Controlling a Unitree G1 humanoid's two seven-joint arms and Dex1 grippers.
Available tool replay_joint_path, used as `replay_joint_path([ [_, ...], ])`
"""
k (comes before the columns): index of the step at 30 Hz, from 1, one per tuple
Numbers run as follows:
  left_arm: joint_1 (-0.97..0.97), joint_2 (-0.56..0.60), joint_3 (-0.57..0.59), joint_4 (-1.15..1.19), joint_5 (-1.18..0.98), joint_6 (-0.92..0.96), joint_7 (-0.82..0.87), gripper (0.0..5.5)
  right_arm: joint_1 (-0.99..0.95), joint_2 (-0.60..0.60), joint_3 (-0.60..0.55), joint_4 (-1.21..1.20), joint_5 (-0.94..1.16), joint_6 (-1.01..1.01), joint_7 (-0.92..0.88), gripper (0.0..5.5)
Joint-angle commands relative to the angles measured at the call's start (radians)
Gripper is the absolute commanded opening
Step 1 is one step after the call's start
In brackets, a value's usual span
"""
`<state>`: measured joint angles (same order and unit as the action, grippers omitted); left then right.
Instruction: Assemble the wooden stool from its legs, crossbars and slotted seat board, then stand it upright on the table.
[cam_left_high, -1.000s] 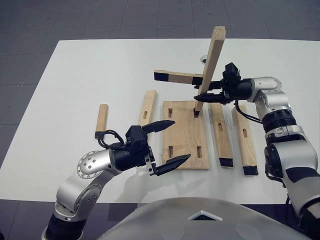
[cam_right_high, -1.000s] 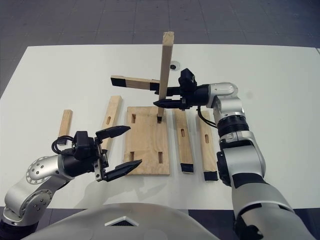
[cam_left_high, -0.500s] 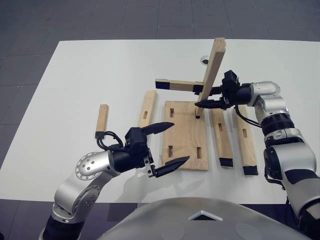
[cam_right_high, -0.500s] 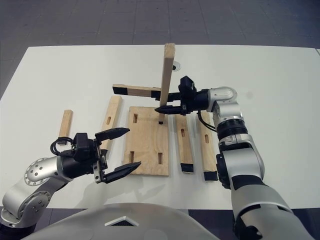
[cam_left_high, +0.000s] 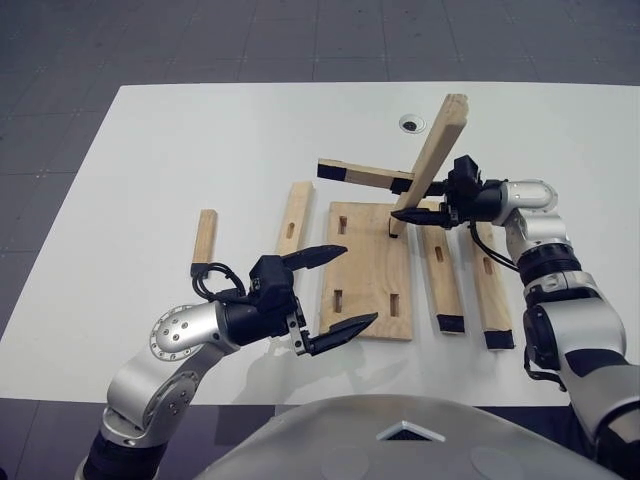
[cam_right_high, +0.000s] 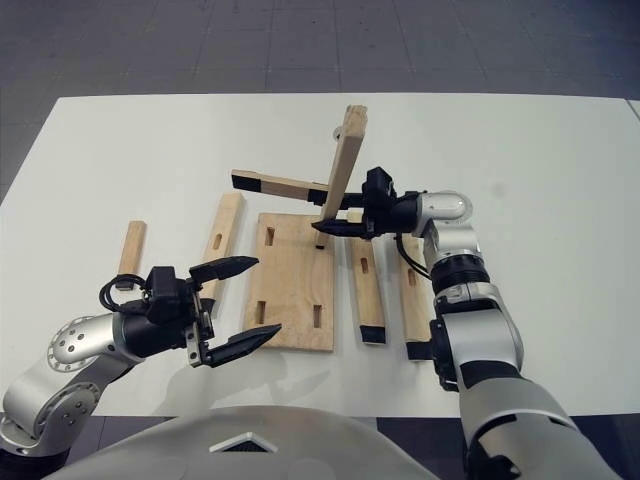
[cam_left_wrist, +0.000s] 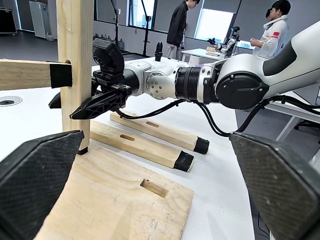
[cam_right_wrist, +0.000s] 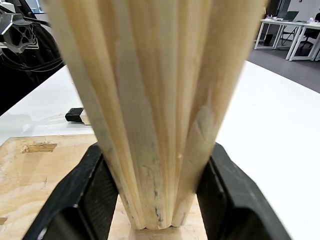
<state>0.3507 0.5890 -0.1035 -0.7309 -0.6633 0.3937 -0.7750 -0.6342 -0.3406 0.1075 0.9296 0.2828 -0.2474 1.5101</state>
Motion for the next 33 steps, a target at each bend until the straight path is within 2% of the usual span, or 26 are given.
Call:
replay_joint_path([
  [1,0.001,0.003,0.006,-0.013,0.003,-0.001,0.009,5.41,0.144,0.015,0.111,0.120,-0.161,0.017,-0.053,2.03],
  [6,-0.005,0.003,0.008,-0.008,0.001,0.003,0.011,5.41,0.108,0.023,0.124,0.164,-0.160,0.186,-0.072,2.03],
  [12,-0.013,-0.002,0.009,-0.001,0.000,0.007,0.020,5.41,0.004,0.034,0.122,0.219,-0.173,0.330,-0.211,2.03],
  [16,-0.011,-0.003,0.011,-0.004,-0.007,0.008,0.024,5.41,0.005,0.025,0.175,0.212,-0.208,0.280,-0.229,2.03],
  [22,-0.008,-0.008,0.011,-0.003,-0.012,0.011,0.034,5.41,0.081,-0.018,0.277,0.129,-0.244,0.113,-0.109,2.03],
  [26,-0.011,-0.008,0.014,-0.001,-0.016,0.012,0.037,5.41,0.138,-0.075,0.333,0.055,-0.206,0.103,0.076,2.03],
  [33,-0.017,-0.004,0.025,0.008,-0.021,0.015,0.040,5.41,0.201,-0.172,0.471,-0.073,-0.083,0.172,0.104,2.03],
])
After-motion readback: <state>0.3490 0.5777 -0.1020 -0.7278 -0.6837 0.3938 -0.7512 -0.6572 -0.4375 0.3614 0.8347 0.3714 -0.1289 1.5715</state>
